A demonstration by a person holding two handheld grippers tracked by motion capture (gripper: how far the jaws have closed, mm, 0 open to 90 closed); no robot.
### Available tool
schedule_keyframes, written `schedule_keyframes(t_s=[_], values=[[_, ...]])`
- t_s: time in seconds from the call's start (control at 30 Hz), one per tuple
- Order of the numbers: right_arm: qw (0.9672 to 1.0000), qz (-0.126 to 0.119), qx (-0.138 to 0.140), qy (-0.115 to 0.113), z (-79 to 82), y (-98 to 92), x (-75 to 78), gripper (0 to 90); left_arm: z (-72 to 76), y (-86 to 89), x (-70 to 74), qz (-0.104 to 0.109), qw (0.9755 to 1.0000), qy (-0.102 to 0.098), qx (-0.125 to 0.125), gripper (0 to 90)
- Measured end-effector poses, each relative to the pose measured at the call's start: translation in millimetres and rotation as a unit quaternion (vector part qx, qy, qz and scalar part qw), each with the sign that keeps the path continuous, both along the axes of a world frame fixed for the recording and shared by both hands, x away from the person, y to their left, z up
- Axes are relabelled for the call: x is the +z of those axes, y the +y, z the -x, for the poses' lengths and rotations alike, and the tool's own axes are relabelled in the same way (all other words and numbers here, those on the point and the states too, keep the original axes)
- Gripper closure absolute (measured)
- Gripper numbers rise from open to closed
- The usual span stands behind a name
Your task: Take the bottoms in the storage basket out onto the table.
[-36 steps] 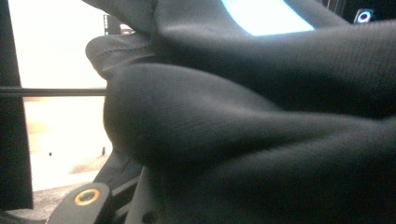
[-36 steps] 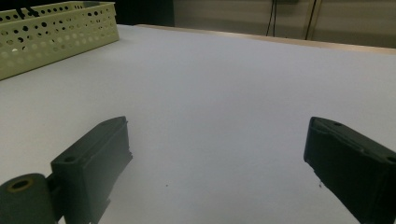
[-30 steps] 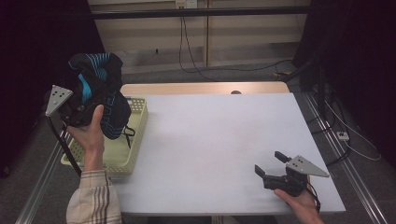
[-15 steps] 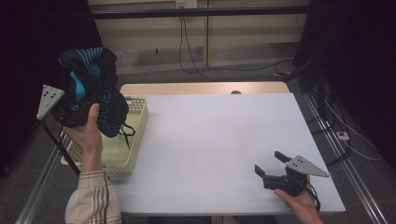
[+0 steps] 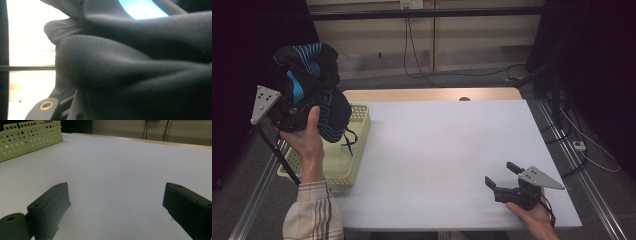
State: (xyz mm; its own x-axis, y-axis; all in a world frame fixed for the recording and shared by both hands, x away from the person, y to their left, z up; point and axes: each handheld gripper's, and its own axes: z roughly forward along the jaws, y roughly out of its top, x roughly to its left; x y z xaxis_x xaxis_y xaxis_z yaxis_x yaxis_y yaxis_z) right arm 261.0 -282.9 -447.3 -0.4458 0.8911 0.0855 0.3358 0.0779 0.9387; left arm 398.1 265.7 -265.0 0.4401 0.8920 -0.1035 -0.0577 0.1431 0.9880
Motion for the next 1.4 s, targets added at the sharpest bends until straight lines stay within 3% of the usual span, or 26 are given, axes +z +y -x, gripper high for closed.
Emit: schedule_keyframes(t_s=[0.43,0.63,0.73,0.83,1.07,1.4], values=[[1.0000,0.001,0.000,0.000,-0.2,0.4,-0.2,6.8,7.0,-5.1,13.4,0.017,0.9994,-0.022,-0.018,70.9],[1.0000,0.003,0.001,0.001,0.0,0.4,-0.1,6.8,7.7,-13.0,16.9,0.008,0.9993,-0.025,-0.028,70.9],[1.0000,0.002,0.000,0.000,0.1,0.5,0.1,6.8,2.8,-17.1,14.7,0.015,0.9991,-0.016,-0.037,70.9],[1.0000,0.002,0.000,0.001,-0.1,0.3,-0.1,6.7,1.6,-24.1,14.9,0.003,0.9990,-0.018,-0.041,70.9],[1.0000,0.002,0.001,0.002,-0.4,1.0,-0.3,6.7,2.3,-38.0,19.5,0.001,0.9979,-0.022,-0.061,70.9],[1.0000,0.001,0.001,0.001,-0.1,0.1,0.0,6.7,-7.1,-58.2,19.3,-0.008,0.9966,-0.009,-0.081,70.9]])
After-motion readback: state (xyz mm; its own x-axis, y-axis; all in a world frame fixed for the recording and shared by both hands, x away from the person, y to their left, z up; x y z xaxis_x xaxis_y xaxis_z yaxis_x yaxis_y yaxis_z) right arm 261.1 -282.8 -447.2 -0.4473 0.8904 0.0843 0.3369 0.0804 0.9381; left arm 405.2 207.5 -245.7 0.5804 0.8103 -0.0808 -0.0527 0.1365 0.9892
